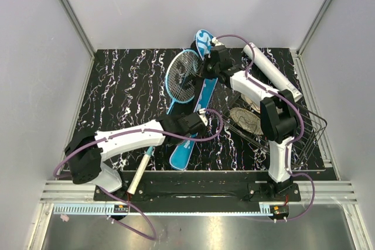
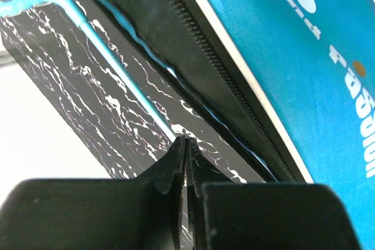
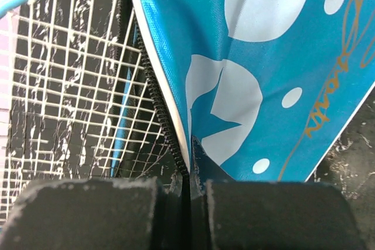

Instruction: Pack up the badminton gear

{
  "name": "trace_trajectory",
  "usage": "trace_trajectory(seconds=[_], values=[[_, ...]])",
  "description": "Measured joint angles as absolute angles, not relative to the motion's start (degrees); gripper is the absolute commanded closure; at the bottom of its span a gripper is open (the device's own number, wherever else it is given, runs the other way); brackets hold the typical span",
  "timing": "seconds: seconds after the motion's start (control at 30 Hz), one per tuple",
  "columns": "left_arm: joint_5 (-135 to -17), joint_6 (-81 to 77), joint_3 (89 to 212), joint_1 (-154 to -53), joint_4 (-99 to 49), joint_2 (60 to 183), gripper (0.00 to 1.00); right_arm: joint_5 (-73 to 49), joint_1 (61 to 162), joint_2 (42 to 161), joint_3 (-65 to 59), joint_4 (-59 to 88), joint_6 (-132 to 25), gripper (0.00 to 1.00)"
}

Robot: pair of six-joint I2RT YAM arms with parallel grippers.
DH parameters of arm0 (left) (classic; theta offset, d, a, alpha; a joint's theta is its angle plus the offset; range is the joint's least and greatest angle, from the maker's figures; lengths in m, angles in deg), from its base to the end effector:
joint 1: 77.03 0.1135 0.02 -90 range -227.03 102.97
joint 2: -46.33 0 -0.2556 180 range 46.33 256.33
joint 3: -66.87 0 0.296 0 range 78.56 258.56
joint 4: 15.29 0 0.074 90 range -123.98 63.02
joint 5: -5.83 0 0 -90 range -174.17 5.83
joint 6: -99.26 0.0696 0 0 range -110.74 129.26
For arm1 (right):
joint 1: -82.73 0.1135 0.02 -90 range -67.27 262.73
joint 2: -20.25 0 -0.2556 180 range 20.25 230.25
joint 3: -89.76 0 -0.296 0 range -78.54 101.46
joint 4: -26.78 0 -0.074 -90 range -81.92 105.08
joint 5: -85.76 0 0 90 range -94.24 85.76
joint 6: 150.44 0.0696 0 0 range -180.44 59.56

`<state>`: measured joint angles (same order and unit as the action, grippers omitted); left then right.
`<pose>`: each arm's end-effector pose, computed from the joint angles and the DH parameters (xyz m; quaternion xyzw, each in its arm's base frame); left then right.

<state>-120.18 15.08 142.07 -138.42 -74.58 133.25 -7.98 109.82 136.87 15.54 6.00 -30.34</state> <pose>0.1980 -0.2776 0.1854 0.4767 0.8095 0.1966 0.2809 0.4853 0.2533 0.2111 0.0070 0.8727 0.2583 0.4144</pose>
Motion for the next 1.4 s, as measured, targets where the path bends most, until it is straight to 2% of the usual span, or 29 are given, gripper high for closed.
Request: trace_trajectory(seconds=[0.33,0.37,0.43,0.47,0.57,0.63,0.73,0.87,0.97,1.0,1.13,1.17,1.23,1.4], values=[[-120.7,19.2,140.2,-138.9,-75.5,132.1,1.00,-12.8,107.9,134.7,13.2,10.9,-33.2,1.00],[-121.3,19.3,140.2,-138.9,-75.0,132.1,0.96,-12.8,107.7,134.7,13.2,11.1,-33.1,1.00],[-122.2,19.0,140.5,-138.4,-73.8,132.2,0.79,-12.3,107.3,134.7,13.2,11.3,-32.6,1.00],[-122.4,18.7,140.9,-138.2,-73.6,132.2,0.62,-12.2,107.2,134.7,13.2,11.3,-32.5,1.00],[-120.1,15.9,142.5,-136.6,-72.9,131.3,0.49,-11.4,106.8,134.7,13.1,11.3,-31.8,1.00],[-116.0,13.6,142.5,-134.6,-72.3,128.4,0.45,-11.3,106.7,134.7,13.1,11.4,-31.6,1.00],[-109.1,9.9,142.2,-130.4,-71.8,122.3,0.44,-11.3,106.6,134.7,13.1,11.4,-31.4,1.00],[-98.5,5.4,141.0,-119.8,-70.7,114.3,0.40,-11.3,106.6,134.7,13.1,11.4,-31.2,1.00],[-89.3,3.2,139.9,-113.4,-70.4,113.8,0.39,-11.4,106.6,134.7,13.1,11.5,-31.1,1.00],[-86.5,2.6,139.2,-112.1,-70.4,114.7,0.36,-11.4,106.6,134.7,13.1,11.5,-31.1,1.00],[-77.7,1.0,135.9,-108.6,-70.3,120.4,0.40,-11.8,106.6,134.7,13.1,12.0,-31.1,1.00],[-76.4,0.6,135.2,-108.0,-70.3,121.7,0.46,-11.9,106.6,134.7,13.1,12.2,-31.1,1.00],[-74.8,0.2,134.1,-106.9,-70.7,123.5,0.48,-12.2,106.6,134.7,13.1,12.5,-31.1,1.00],[-73.1,0.4,133.9,-105.9,-70.1,125.6,0.71,-12.8,106.6,134.7,12.7,13.5,-31.1,1.00]])
